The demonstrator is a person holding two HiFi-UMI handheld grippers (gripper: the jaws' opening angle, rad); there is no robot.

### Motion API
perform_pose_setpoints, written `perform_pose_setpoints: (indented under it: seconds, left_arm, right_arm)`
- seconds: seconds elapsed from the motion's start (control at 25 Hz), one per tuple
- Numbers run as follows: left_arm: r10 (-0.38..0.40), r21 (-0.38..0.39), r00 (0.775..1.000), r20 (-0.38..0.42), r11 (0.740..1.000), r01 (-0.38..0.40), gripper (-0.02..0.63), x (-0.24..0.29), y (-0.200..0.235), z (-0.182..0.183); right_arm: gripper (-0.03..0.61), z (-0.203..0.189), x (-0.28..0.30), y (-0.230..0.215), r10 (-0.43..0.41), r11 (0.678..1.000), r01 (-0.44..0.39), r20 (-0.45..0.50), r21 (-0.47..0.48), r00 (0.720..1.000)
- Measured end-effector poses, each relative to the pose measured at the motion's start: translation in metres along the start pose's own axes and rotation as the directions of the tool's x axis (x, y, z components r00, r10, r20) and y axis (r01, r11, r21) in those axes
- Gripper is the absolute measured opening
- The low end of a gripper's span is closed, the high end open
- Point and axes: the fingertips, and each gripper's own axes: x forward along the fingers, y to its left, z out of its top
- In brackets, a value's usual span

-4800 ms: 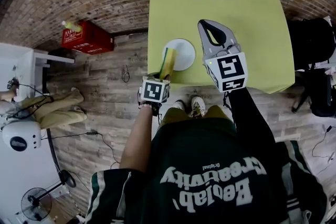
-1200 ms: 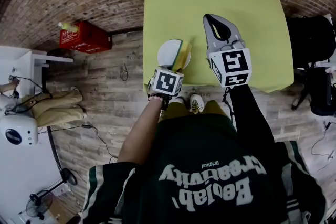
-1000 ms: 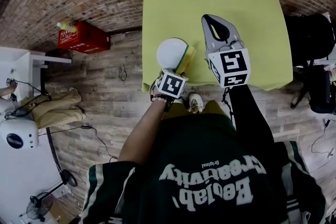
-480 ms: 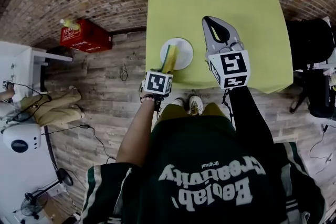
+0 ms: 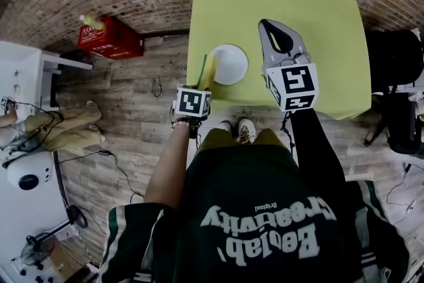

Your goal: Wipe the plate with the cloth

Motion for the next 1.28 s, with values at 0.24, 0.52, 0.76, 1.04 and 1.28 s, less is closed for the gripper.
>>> perform_pose_setpoints:
  seconds: [0.24, 0.52, 0.76, 1.04, 1.28]
  left_arm:
    - [-0.120, 0.116, 0.993, -0.004, 0.986, 0.119, 0.137, -0.008, -0.058, 0.006]
    - [-0.184, 0.158, 0.979, -0.089, 0.968, 0.196, 0.137, 0.008, -0.103, 0.001]
    - [-0.174, 0.100, 0.981, -0.089, 0.978, 0.182, 0.137, 0.007, -0.092, -0.007]
    - [-0.108, 0.000, 0.991, -0.073, 0.994, 0.108, 0.137, -0.002, -0.050, -0.027]
    - [-0.063, -0.105, 0.996, -0.060, 0.993, 0.056, 0.137, -0.014, -0.020, -0.040]
  right_arm:
    - [0.012, -0.004, -0.003, -0.002, -0.010, 1.000, 0.010, -0.011, 0.007, 1.000]
    - [0.012, -0.007, -0.005, 0.001, 0.001, 1.000, -0.001, -0.013, 0.009, 1.000]
    - [0.012, -0.006, -0.007, 0.003, 0.007, 1.000, -0.007, -0.008, 0.016, 1.000]
    - [0.012, 0.001, -0.004, 0.012, 0.037, 0.999, -0.037, 0.010, 0.009, 0.999]
    - [0.012, 0.006, -0.002, 0.016, 0.057, 0.998, -0.057, 0.017, 0.009, 0.998]
